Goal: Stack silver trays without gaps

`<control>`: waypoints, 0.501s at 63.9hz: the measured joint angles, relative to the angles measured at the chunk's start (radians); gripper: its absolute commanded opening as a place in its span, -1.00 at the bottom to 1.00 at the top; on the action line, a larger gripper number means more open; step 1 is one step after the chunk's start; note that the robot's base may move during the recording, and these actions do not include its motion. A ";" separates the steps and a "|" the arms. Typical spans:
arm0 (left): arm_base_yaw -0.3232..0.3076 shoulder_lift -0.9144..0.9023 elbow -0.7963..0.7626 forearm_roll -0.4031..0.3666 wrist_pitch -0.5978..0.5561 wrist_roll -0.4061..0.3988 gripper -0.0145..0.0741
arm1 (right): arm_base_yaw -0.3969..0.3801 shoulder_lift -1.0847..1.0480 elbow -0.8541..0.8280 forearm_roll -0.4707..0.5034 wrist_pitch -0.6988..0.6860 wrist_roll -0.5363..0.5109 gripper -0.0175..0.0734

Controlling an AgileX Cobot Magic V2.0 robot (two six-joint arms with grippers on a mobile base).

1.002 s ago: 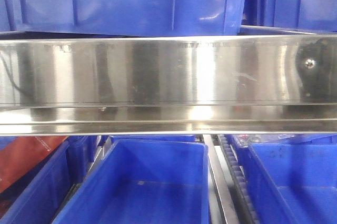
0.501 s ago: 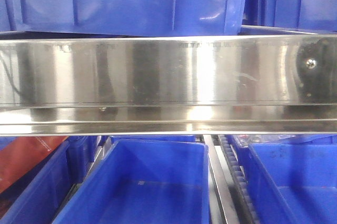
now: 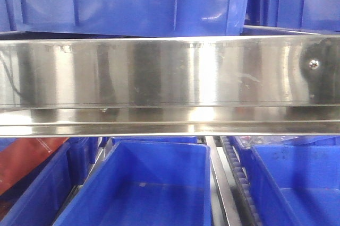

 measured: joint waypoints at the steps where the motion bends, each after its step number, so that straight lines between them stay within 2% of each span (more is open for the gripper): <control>1: 0.000 0.000 0.000 0.000 0.000 0.000 -0.71 | 0.000 0.000 0.000 0.000 0.000 0.000 -0.77; 32: 0.000 0.000 0.000 0.002 0.000 0.000 -0.71 | 0.000 0.000 0.000 0.000 -0.002 0.002 -0.77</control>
